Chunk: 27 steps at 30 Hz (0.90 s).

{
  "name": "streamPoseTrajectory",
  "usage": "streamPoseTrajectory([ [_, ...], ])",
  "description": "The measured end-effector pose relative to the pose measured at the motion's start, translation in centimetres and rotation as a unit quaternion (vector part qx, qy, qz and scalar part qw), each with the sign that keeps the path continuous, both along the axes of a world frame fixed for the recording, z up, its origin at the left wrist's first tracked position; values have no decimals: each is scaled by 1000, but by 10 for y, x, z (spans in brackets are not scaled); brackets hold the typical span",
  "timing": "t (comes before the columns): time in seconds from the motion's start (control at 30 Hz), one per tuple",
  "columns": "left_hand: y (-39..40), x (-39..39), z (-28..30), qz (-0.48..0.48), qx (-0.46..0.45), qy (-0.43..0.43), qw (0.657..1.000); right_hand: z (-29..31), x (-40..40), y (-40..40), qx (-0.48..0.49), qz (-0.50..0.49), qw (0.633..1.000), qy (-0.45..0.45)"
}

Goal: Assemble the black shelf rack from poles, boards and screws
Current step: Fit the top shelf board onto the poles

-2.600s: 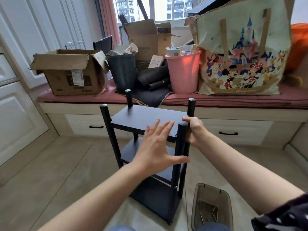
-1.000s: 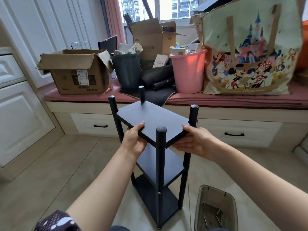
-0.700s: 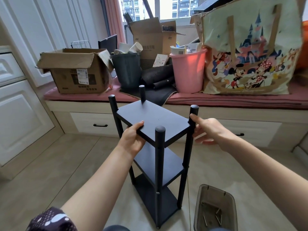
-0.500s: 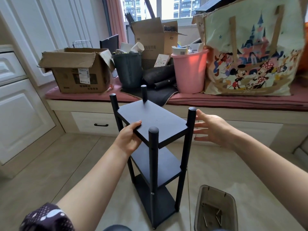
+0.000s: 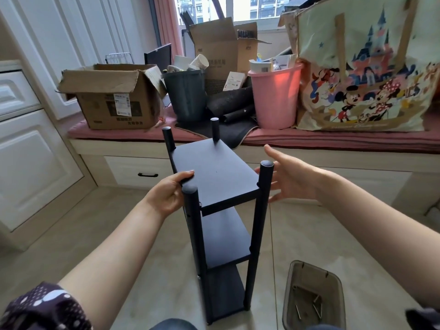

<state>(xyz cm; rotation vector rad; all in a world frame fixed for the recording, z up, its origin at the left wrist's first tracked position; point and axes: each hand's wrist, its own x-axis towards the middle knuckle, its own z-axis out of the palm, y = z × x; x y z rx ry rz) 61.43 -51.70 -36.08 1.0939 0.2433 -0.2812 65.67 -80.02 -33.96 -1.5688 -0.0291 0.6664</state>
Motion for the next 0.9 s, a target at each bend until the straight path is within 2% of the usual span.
streamPoseTrajectory([
  [0.27, -5, 2, 13, 0, 60, 15, 998, -18, 1, 38, 64, -79, 994, 41],
  [0.33, -2, 2, 19, 2, 101, 29, 994, -23, 2, 39, 89, -91, 991, 42],
  [0.4, 2, 5, 29, 42, 199, 24, 979, -25, 1, 41, 108, -102, 988, 46],
  [0.43, 3, 5, 38, 63, 276, -4, 959, -25, 0, 43, 114, -104, 987, 47],
  [0.5, 2, 2, 63, 83, 431, -113, 891, -25, -1, 45, 120, -109, 986, 45],
  [0.57, -9, -9, 90, 47, 517, -231, 823, -23, -5, 49, 121, -118, 985, 43],
  [0.67, -42, -29, 112, -16, 619, -308, 722, -21, -11, 57, 137, -131, 981, 46],
  [0.77, -75, -47, 106, -58, 674, -308, 669, -22, -15, 65, 148, -151, 977, 27],
  [0.9, -105, -62, 54, -74, 724, -250, 639, -26, -18, 65, 154, -153, 976, 8],
])
